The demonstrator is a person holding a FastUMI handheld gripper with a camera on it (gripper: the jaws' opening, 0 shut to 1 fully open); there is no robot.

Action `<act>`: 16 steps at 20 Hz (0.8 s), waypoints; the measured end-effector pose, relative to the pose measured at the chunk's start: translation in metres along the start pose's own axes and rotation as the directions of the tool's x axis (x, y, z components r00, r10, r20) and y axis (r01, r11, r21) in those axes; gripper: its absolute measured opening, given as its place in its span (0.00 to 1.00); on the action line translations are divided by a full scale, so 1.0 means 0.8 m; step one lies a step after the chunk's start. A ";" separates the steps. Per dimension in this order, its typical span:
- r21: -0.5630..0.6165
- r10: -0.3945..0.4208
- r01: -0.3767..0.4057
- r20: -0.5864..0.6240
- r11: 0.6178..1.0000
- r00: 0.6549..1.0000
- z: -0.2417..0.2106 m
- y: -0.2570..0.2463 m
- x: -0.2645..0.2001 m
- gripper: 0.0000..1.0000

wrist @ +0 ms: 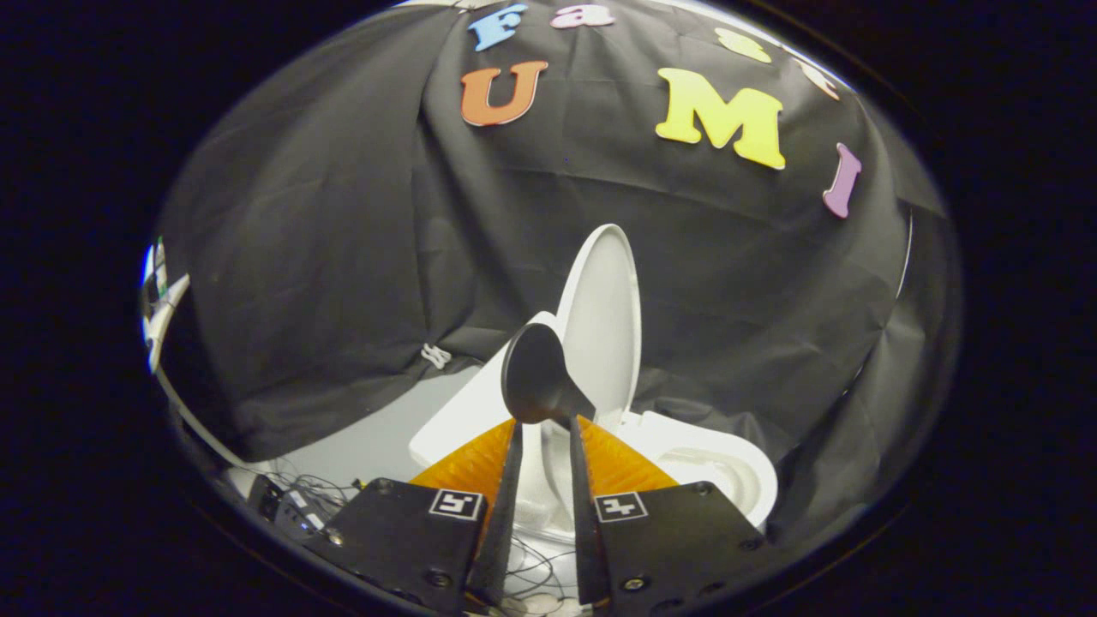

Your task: Open the toilet lid.

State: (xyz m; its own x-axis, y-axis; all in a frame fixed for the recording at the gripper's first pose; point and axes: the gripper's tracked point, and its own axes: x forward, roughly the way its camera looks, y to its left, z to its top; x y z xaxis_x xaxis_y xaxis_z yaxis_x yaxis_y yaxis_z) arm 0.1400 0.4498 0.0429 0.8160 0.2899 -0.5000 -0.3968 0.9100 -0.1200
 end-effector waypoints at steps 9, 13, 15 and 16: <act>0.132 0.039 -0.047 0.063 0.990 0.997 -0.054 -0.104 -0.060 0.62; 0.200 -0.028 -0.001 0.146 0.980 0.989 -0.074 -0.177 -0.102 0.62; 0.219 -0.046 0.004 0.187 0.976 0.981 -0.088 -0.203 -0.125 0.64; 0.228 -0.051 0.003 0.206 0.974 0.977 -0.092 -0.214 -0.137 0.64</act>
State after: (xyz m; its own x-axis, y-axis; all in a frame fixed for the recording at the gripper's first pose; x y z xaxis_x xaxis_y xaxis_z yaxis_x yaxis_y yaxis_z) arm 0.0879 0.2401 0.0549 0.9045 0.2976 -0.3056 -0.2880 0.9545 0.0774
